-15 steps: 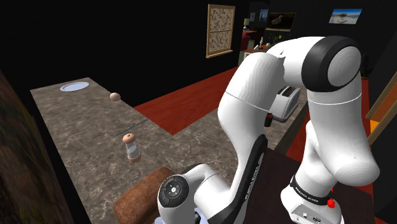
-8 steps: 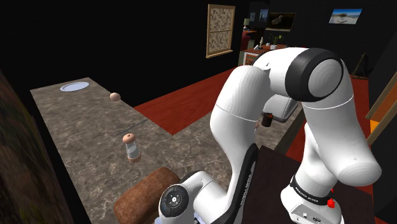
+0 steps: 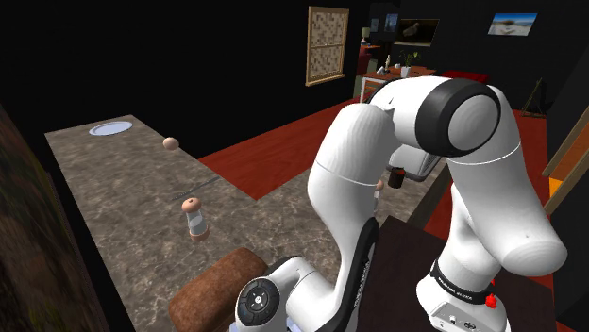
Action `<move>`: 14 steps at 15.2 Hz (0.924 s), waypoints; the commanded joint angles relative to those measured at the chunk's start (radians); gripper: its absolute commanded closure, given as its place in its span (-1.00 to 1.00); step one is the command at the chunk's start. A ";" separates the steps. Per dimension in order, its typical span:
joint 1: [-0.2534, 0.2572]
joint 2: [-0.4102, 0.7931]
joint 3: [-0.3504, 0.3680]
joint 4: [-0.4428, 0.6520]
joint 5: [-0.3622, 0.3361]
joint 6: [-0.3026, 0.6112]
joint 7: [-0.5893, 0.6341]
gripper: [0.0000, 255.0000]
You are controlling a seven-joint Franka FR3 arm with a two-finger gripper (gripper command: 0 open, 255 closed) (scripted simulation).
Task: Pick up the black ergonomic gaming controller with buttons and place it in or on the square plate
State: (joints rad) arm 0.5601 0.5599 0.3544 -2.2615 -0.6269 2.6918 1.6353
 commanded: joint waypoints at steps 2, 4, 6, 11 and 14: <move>-0.002 0.003 -0.003 -0.006 0.000 -0.004 0.000 1.00; 0.000 0.001 -0.002 -0.007 0.001 -0.004 0.002 -1.00; 0.001 0.003 -0.003 -0.007 0.000 -0.003 0.003 -1.00; -0.053 -0.094 0.072 -0.035 0.081 -0.070 -0.058 -1.00; -0.066 -0.120 0.091 -0.041 0.105 -0.088 -0.075 -1.00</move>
State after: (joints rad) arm 0.4985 0.4462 0.4403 -2.3022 -0.5293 2.6104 1.5666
